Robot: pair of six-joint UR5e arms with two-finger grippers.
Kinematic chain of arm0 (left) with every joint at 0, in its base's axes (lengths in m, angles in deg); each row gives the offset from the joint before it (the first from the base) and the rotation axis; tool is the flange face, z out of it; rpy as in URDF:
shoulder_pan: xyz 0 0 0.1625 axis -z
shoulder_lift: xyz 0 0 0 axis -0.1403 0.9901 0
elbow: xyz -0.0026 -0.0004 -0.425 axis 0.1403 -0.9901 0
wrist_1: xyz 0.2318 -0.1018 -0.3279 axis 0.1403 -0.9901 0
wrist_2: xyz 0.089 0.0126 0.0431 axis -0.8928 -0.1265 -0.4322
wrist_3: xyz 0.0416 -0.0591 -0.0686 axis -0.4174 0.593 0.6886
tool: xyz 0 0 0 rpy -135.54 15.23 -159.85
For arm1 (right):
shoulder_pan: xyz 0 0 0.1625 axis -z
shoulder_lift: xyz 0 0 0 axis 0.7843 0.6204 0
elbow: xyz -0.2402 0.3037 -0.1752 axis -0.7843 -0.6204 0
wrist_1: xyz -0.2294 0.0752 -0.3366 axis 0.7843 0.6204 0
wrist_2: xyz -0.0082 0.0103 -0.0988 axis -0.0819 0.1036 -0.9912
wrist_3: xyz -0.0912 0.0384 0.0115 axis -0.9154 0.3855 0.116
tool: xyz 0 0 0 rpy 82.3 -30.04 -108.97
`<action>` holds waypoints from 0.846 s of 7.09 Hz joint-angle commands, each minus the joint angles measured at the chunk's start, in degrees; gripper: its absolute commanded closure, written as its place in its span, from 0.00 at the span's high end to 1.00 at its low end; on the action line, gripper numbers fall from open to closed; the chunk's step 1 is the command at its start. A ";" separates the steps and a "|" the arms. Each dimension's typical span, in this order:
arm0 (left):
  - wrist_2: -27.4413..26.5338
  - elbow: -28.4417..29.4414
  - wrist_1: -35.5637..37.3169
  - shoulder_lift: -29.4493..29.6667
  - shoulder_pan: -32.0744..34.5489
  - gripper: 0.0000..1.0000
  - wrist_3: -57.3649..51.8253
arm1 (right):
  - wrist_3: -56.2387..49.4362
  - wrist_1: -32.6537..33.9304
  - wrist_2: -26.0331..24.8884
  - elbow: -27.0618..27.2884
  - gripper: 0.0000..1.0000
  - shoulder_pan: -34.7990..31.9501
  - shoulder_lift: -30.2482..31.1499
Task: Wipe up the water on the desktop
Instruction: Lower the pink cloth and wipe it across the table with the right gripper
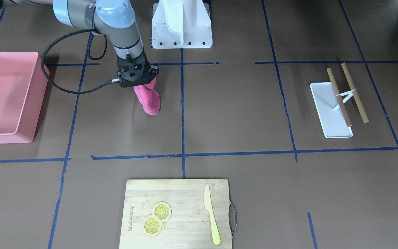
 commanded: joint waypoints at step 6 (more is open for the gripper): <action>0.50 0.00 -0.06 -0.81 -0.05 1.00 0.23 | -11.66 -0.86 0.25 -1.41 0.00 -5.04 8.17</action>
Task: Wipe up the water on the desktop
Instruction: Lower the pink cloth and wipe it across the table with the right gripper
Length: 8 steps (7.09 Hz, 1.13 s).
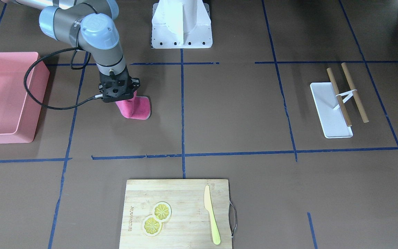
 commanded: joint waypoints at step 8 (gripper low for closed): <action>0.07 0.00 0.17 0.04 0.00 1.00 0.43 | 2.01 -0.03 -0.17 0.04 0.00 1.10 -1.09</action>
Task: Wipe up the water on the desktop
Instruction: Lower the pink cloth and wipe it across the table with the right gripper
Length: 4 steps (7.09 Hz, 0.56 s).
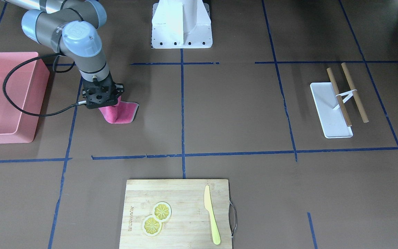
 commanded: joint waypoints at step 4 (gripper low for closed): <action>0.00 0.16 0.16 -0.09 0.00 1.00 0.01 | 11.90 0.10 -1.46 -4.86 0.00 6.56 -12.70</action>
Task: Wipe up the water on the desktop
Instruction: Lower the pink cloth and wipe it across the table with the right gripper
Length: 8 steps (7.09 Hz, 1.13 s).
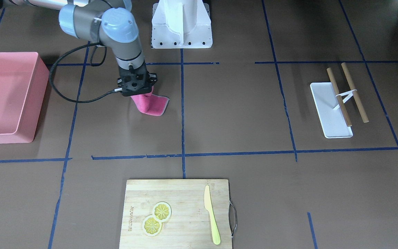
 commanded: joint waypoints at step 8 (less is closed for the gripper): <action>0.70 1.24 -0.55 -4.74 5.78 1.00 5.81 | -4.64 3.44 11.62 0.07 0.00 -14.83 -2.25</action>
